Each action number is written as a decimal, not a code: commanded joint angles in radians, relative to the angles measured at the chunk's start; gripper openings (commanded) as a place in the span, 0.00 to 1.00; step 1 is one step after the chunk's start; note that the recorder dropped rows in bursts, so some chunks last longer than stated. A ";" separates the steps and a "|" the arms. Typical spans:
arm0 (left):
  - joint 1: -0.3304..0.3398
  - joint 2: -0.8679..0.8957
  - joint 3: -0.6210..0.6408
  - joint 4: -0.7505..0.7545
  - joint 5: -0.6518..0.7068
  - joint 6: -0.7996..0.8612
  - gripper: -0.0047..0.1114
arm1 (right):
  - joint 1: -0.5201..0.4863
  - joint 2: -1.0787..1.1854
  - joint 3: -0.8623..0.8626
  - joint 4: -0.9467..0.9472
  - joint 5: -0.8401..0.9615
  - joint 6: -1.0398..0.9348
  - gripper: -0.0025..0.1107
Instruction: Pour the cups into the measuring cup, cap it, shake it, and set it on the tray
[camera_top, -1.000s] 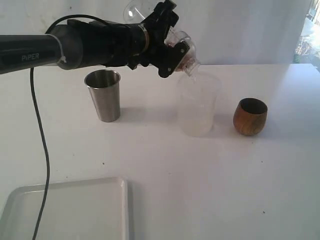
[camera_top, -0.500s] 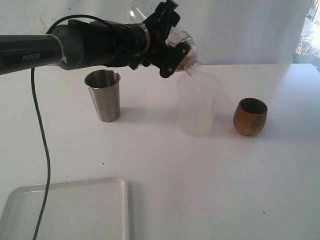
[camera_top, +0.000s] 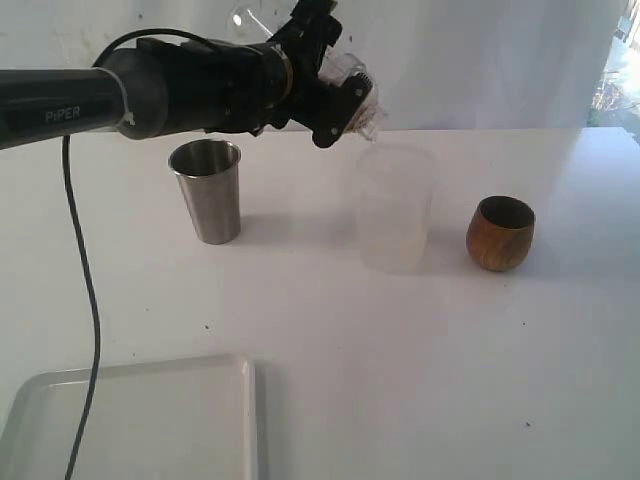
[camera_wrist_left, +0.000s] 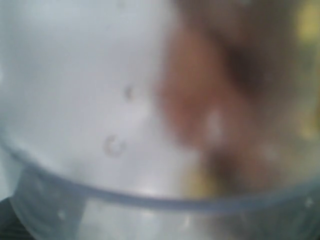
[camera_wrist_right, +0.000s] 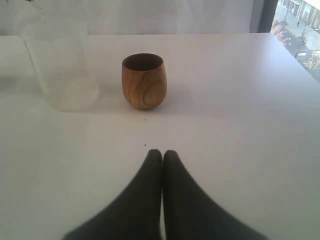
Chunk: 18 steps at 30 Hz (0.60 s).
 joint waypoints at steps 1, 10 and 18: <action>-0.006 -0.017 -0.032 0.006 0.051 -0.021 0.04 | 0.005 -0.006 0.004 -0.004 -0.003 0.005 0.02; -0.029 -0.017 -0.038 0.037 0.025 -0.024 0.04 | 0.005 -0.006 0.004 -0.004 -0.003 0.005 0.02; -0.044 -0.017 -0.038 0.178 0.094 -0.024 0.04 | 0.005 -0.006 0.004 -0.004 -0.003 0.005 0.02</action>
